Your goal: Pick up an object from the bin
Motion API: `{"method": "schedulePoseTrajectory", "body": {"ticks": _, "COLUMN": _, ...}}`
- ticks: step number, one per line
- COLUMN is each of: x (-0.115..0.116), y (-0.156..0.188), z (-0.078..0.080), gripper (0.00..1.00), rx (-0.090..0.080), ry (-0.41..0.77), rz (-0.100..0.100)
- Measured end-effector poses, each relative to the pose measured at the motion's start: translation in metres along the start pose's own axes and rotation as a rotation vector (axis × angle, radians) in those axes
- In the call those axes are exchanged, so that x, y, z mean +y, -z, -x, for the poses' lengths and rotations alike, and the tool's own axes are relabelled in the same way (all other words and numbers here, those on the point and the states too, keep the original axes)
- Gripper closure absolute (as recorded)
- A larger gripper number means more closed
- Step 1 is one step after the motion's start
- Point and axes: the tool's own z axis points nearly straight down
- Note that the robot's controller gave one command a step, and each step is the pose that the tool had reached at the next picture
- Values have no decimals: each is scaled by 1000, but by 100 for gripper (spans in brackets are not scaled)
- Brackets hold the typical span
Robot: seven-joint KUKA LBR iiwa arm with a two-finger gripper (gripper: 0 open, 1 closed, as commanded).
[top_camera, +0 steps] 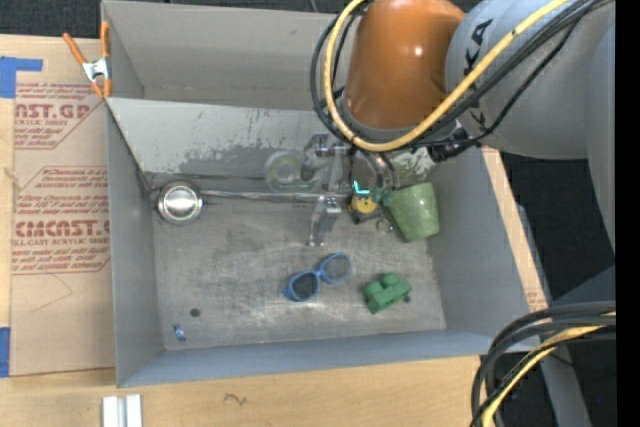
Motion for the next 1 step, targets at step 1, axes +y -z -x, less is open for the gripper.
{"method": "schedulePoseTrajectory", "body": {"ticks": 1, "x": -46, "y": -131, "z": 3, "gripper": 0, "rx": -8, "ry": 390, "rz": 0}}
